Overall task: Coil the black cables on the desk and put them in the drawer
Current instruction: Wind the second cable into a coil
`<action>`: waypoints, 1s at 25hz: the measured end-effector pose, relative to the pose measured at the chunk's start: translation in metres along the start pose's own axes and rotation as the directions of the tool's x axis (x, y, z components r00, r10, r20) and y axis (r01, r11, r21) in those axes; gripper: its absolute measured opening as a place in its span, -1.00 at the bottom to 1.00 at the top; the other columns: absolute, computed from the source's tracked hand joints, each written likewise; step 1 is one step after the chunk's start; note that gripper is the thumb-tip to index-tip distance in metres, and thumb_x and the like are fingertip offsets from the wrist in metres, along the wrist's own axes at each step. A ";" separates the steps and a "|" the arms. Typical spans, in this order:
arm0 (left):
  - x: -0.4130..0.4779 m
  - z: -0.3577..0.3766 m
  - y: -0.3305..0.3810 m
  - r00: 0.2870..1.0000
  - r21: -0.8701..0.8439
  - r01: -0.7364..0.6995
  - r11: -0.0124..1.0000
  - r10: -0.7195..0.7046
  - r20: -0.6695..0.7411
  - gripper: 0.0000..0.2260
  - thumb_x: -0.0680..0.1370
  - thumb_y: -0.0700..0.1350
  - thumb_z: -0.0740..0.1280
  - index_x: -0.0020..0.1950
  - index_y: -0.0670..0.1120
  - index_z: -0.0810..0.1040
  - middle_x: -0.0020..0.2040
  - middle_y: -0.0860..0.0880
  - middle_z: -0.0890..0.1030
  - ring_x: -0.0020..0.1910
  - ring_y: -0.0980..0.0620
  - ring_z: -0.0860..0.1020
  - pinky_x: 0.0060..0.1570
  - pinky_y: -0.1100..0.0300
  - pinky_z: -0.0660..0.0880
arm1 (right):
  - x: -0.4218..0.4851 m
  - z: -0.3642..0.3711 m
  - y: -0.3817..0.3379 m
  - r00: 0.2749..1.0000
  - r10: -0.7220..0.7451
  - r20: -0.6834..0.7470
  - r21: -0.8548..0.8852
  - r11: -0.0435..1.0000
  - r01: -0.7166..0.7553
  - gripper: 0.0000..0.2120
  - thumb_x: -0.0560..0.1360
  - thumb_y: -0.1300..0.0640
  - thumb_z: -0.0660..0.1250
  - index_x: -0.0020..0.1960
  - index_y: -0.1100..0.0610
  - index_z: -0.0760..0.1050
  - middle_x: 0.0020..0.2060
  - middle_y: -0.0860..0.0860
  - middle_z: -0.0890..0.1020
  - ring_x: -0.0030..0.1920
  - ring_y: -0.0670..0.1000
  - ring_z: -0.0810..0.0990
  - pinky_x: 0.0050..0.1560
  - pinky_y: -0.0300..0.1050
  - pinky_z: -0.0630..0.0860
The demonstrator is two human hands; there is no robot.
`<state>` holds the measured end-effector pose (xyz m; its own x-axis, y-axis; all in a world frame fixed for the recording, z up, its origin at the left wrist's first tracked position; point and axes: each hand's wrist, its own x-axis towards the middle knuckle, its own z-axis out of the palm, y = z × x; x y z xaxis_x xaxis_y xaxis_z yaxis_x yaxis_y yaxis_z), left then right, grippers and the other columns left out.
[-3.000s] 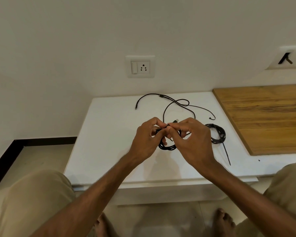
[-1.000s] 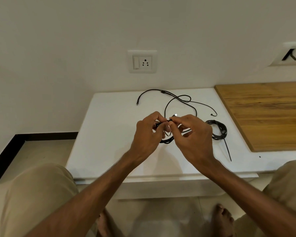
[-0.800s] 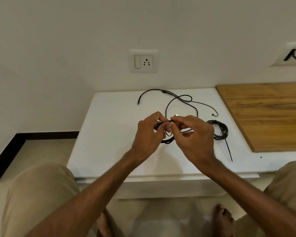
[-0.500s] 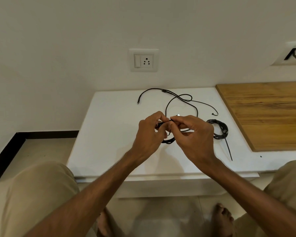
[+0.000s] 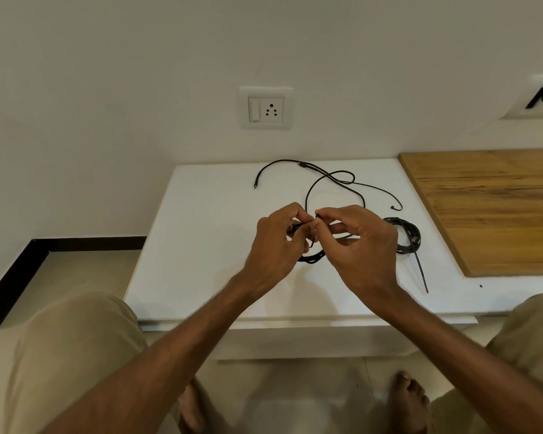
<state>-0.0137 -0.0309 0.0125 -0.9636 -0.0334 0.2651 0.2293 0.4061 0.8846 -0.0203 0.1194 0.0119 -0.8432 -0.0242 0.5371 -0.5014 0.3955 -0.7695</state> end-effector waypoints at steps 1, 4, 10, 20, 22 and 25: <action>0.000 0.000 0.000 1.000 0.008 -0.001 1.000 0.001 0.000 -0.85 0.62 -0.23 0.35 -0.13 -0.05 0.54 -0.30 0.09 0.61 -0.39 0.12 0.61 -0.33 0.32 0.54 | 0.000 0.000 0.000 1.000 -0.006 0.006 -0.006 1.000 0.006 -0.84 0.48 0.25 0.51 0.06 0.15 0.71 -0.11 0.01 0.73 -0.19 -0.08 0.72 -0.24 -0.30 0.65; 0.000 0.000 -0.001 1.000 0.015 -0.006 1.000 0.006 -0.002 -0.85 0.62 -0.24 0.35 -0.13 -0.06 0.53 -0.30 0.09 0.59 -0.40 0.13 0.60 -0.34 0.31 0.54 | -0.002 0.001 0.001 1.000 -0.018 0.018 -0.030 0.999 0.019 -0.85 0.48 0.26 0.52 0.04 0.13 0.72 -0.14 0.01 0.72 -0.21 -0.06 0.72 -0.24 -0.26 0.66; 0.000 0.001 -0.001 0.999 0.045 -0.036 0.998 0.035 0.019 -0.87 0.62 -0.25 0.34 -0.11 -0.09 0.54 -0.31 0.11 0.59 -0.40 0.14 0.61 -0.30 0.28 0.60 | -0.002 0.002 0.002 1.000 0.000 0.018 -0.037 0.999 0.000 -0.88 0.48 0.26 0.51 0.01 0.14 0.72 -0.16 0.00 0.72 -0.22 -0.08 0.71 -0.25 -0.20 0.66; -0.001 0.000 -0.003 1.000 0.035 -0.017 0.999 0.016 0.025 -0.91 0.63 -0.22 0.34 -0.08 -0.10 0.55 -0.23 -0.03 0.69 -0.39 0.14 0.62 -0.33 0.35 0.54 | 0.003 0.000 0.005 0.978 0.177 0.110 0.052 0.982 -0.184 -0.88 0.53 0.17 0.48 0.02 -0.01 0.74 -0.17 -0.08 0.73 -0.15 -0.02 0.72 -0.28 -0.02 0.70; -0.002 0.000 -0.003 0.999 0.043 -0.019 0.999 0.017 0.051 -0.90 0.63 -0.22 0.35 -0.07 -0.08 0.55 -0.24 0.00 0.68 -0.39 0.16 0.62 -0.33 0.39 0.50 | 0.006 -0.003 0.004 0.962 0.242 0.124 0.099 0.962 -0.255 -0.84 0.51 0.22 0.49 0.01 -0.02 0.72 -0.19 -0.10 0.74 -0.21 -0.08 0.74 -0.22 -0.04 0.72; 0.001 -0.003 -0.005 0.996 0.043 -0.015 0.999 0.011 0.083 -0.94 0.63 -0.20 0.36 -0.05 -0.11 0.57 -0.23 -0.01 0.69 -0.38 0.13 0.63 -0.31 0.38 0.51 | 0.009 -0.007 0.002 0.950 0.267 0.165 0.119 0.950 -0.288 -0.87 0.49 0.24 0.51 -0.05 0.03 0.72 -0.24 -0.11 0.76 -0.23 -0.10 0.75 -0.10 -0.04 0.72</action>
<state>-0.0149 -0.0353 0.0095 -0.9691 0.0470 0.2422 0.2373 0.4458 0.8631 -0.0278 0.1261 0.0174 -0.9664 -0.0688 0.2476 -0.2569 0.2732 -0.9270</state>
